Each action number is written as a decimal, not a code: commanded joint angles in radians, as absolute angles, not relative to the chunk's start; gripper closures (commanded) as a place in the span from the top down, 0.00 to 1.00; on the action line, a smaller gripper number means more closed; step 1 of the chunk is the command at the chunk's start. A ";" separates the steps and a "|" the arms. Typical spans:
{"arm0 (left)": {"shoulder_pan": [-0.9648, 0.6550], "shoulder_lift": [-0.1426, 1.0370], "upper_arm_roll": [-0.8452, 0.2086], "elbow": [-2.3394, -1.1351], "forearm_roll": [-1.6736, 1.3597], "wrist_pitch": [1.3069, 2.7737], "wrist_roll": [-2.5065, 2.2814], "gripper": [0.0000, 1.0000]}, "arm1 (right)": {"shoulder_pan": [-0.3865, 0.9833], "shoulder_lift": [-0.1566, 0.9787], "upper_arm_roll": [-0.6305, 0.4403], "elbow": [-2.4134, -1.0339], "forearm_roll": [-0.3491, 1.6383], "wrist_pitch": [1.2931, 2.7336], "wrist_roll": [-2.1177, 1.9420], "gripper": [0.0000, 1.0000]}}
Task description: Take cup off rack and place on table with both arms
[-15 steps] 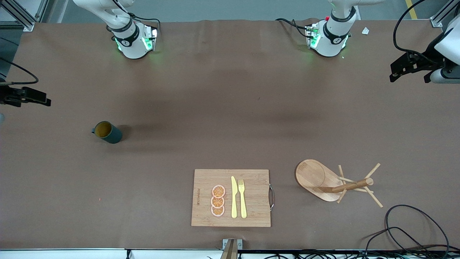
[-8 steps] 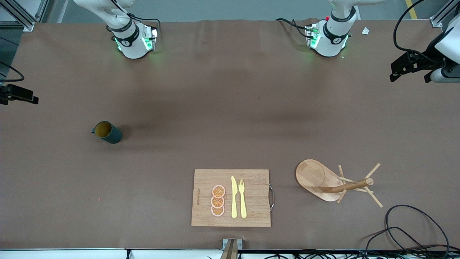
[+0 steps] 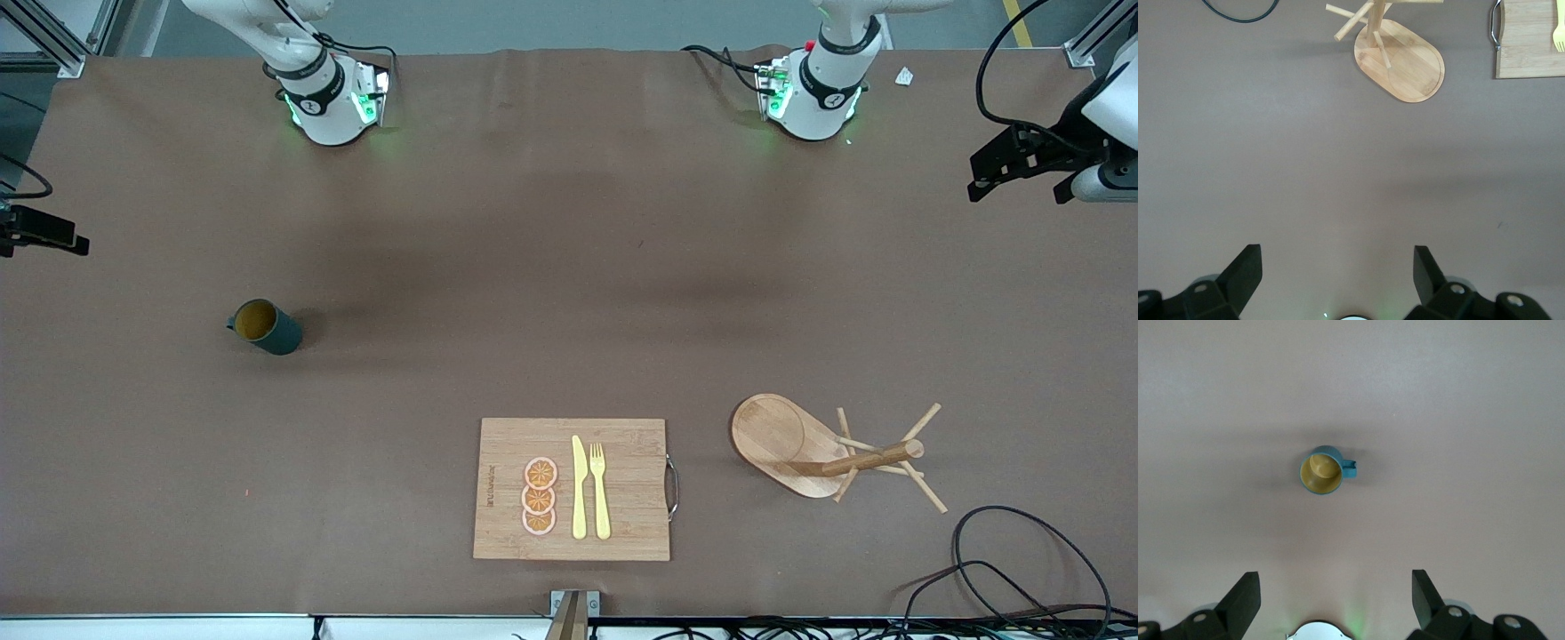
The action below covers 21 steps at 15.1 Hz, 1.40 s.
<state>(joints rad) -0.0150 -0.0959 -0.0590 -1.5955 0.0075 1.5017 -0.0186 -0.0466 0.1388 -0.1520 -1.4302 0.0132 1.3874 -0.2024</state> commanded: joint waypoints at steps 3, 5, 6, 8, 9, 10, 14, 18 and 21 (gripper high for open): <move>-0.008 -0.086 -0.060 -1.563 0.008 1.493 0.000 1.00 | -0.063 0.071 -0.147 -1.471 0.005 1.367 -0.218 1.00; -0.009 -0.077 -0.060 -1.555 0.008 1.491 0.000 1.00 | -0.063 0.058 -0.147 -1.486 0.003 1.367 -0.218 1.00; -0.009 -0.077 -0.060 -1.554 0.008 1.493 0.000 1.00 | -0.061 0.057 -0.147 -1.493 0.003 1.361 -0.218 1.00; -0.008 -0.075 -0.060 -1.565 0.006 1.491 0.000 1.00 | -0.049 0.045 -0.146 -1.499 0.003 1.364 -0.218 1.00; -0.008 -0.075 -0.060 -1.565 0.006 1.491 0.000 1.00 | -0.037 0.041 -0.146 -1.497 0.003 1.364 -0.218 1.00; -0.009 -0.075 -0.060 -1.566 0.006 1.491 0.000 1.00 | -0.034 0.032 -0.144 -1.499 0.003 1.365 -0.218 1.00; -0.009 -0.077 -0.060 -1.566 0.006 1.491 0.000 1.00 | 0.012 0.002 -0.144 -1.500 -0.024 1.361 -0.213 1.00; -0.009 -0.077 -0.061 -1.562 0.006 1.493 0.000 1.00 | 0.011 -0.024 -0.140 -1.500 -0.025 1.361 -0.204 1.00; -0.008 -0.072 -0.061 -1.555 0.003 1.496 0.000 1.00 | 0.005 -0.031 -0.141 -1.506 -0.011 1.371 -0.201 1.00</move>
<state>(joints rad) -0.0144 -0.0791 -0.0579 -1.5788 0.0075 1.5017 -0.0186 0.0099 0.0051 -0.1440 -1.4618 -0.0072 1.3539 -0.2085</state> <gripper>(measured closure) 0.000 0.000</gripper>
